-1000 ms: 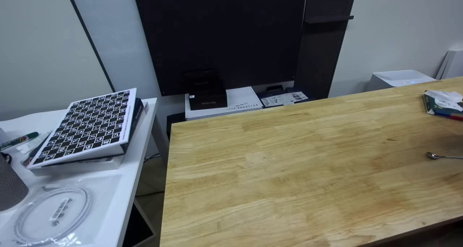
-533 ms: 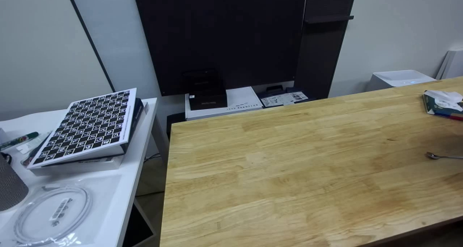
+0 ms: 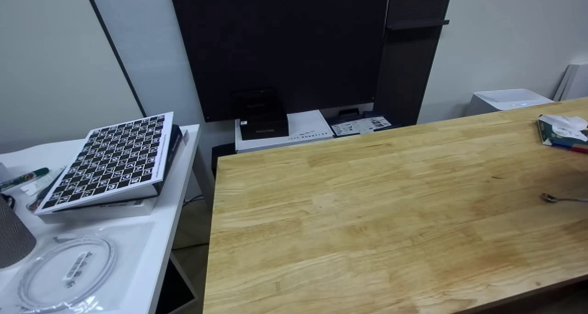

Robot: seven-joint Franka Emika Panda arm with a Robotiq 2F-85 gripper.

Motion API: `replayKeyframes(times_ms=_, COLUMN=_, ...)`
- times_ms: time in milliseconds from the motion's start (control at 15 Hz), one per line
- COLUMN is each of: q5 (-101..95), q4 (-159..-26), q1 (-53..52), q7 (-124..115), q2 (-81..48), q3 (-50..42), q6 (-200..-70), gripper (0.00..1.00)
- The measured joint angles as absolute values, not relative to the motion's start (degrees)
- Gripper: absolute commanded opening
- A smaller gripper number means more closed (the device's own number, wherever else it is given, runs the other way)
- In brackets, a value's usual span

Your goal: Put the spoon in the white mug

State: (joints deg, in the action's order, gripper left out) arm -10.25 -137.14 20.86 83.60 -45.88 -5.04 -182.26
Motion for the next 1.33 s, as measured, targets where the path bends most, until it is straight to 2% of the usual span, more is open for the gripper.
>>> replayKeyframes(times_ms=1333, q5=-13.0, q4=-136.1, q1=18.2, q7=79.9, q2=-48.1, q3=-8.0, q6=-186.1, gripper=1.00)
